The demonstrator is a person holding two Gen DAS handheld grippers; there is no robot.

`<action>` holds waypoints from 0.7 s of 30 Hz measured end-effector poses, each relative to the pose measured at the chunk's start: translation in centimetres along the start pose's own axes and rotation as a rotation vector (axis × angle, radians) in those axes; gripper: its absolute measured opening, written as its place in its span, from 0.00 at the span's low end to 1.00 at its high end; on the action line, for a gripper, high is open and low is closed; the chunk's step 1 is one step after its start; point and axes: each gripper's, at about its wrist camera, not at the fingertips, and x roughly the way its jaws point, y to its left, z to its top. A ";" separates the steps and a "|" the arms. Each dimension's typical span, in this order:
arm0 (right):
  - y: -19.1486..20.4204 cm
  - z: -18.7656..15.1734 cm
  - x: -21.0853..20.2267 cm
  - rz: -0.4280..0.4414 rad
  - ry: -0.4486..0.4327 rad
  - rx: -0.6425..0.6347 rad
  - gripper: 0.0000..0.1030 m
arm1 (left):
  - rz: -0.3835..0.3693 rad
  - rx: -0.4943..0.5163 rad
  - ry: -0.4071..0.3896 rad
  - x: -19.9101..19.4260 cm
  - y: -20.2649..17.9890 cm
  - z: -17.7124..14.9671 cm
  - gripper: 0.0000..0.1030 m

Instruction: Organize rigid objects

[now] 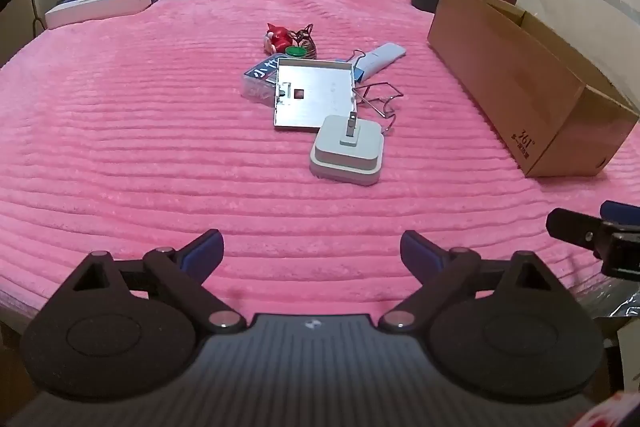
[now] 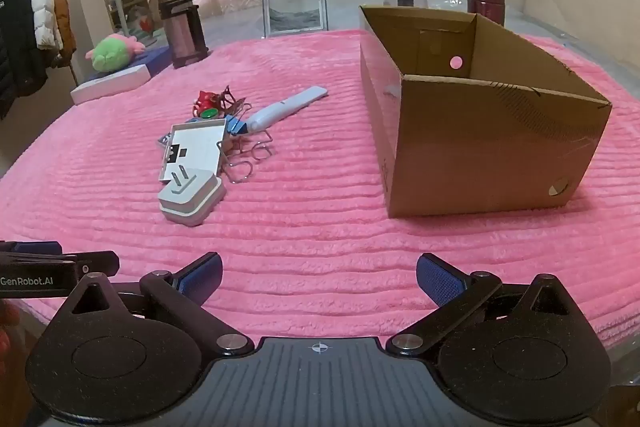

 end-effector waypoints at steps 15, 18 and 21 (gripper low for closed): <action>-0.1 0.0 0.0 0.001 0.004 0.001 0.98 | -0.021 0.001 0.007 -0.2 0.1 0.3 0.89; 0.1 0.0 0.0 0.000 0.006 -0.001 0.98 | -0.027 0.001 0.007 -0.2 0.2 0.5 0.89; 0.3 0.1 0.0 -0.003 0.008 0.000 0.98 | -0.030 0.006 -0.001 -0.2 -0.1 0.0 0.89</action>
